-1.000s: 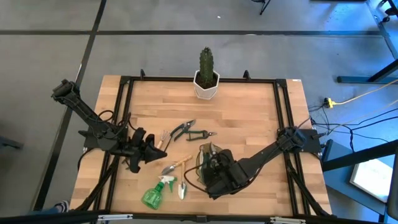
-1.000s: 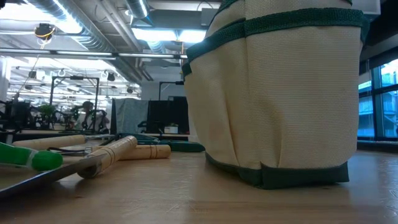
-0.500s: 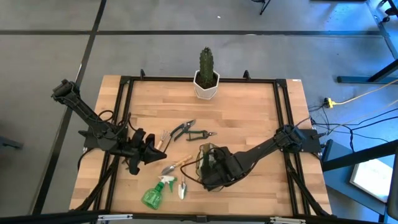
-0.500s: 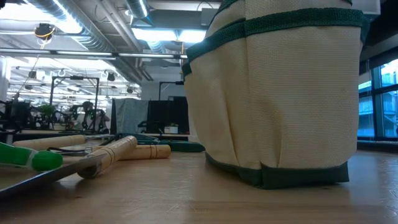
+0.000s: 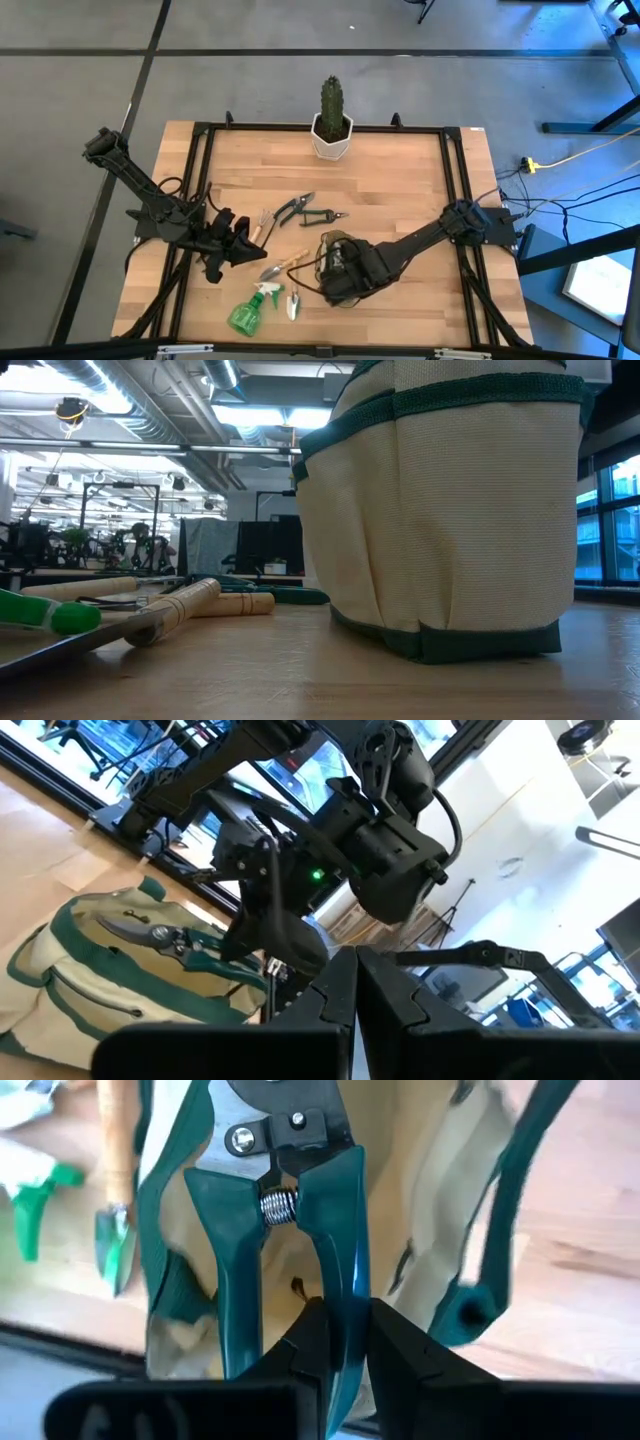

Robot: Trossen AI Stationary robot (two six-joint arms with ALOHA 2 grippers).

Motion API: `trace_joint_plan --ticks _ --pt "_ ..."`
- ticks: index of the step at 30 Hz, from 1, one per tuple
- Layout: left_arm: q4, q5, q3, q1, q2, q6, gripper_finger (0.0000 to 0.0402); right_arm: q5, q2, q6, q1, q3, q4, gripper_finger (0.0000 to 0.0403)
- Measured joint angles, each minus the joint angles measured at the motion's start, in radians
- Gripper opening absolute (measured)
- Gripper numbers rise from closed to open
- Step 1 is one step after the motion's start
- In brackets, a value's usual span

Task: Pick & Place Garden tools in Gardening bag
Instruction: Put the bottom green shears into the green gardening bag

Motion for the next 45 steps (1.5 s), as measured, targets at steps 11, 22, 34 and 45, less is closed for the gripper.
trace_joint_plan --ticks 11,22,34,45 --pt "-0.002 0.001 0.0 0.0 0.0 0.009 0.0001 -0.053 0.01 -0.081 -0.063 0.0 -0.054 0.0047" --pt "-0.002 0.004 0.0 0.0 0.0 0.009 0.0001 -0.067 0.016 -0.146 -0.09 0.0 -0.057 0.0047" --pt "0.002 0.009 0.0 -0.003 0.0 0.004 0.0001 -0.052 0.076 -0.102 -0.067 -0.001 -0.07 0.0047" --pt "0.007 -0.018 0.0 -0.02 0.0 0.007 0.0001 -0.053 0.08 -0.123 -0.094 -0.001 -0.062 0.0047"
